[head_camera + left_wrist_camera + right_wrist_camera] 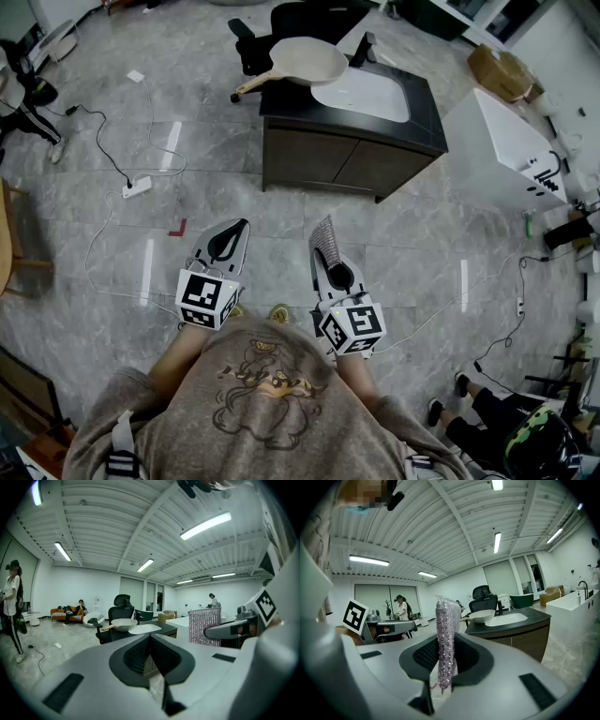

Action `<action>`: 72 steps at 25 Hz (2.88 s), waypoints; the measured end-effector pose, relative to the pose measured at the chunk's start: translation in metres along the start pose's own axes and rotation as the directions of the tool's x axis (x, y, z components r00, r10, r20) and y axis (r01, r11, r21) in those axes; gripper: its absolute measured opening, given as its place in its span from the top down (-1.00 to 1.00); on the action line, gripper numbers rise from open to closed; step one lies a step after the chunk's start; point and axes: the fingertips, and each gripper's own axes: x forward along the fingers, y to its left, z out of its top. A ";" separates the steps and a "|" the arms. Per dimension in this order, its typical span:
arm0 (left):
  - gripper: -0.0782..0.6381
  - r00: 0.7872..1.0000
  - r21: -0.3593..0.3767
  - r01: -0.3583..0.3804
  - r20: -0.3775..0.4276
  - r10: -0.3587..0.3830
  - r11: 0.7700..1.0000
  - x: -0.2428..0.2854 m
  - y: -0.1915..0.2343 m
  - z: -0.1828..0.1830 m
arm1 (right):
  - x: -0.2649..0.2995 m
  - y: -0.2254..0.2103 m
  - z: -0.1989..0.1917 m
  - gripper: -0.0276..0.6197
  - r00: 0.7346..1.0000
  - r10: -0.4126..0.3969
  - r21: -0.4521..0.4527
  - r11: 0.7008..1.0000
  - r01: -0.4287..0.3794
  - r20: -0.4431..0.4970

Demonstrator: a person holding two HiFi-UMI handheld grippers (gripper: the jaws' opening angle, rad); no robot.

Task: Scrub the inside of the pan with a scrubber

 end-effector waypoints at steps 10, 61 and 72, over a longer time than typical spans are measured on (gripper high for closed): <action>0.74 0.994 -0.092 -0.106 0.025 0.109 0.990 0.027 -0.008 -0.007 | -0.026 -0.054 -0.011 0.68 1.000 0.020 0.025 0.999 -0.020 0.015; 0.73 0.996 0.015 0.084 -0.024 -0.084 0.996 0.475 0.251 0.105 | 0.419 -0.276 0.136 0.67 0.999 -0.049 0.008 0.999 0.049 -0.022; -0.21 0.920 0.021 0.188 -0.353 -0.168 0.982 0.528 0.257 0.033 | 0.447 -0.306 0.143 0.68 0.999 -0.006 0.007 1.000 0.006 -0.047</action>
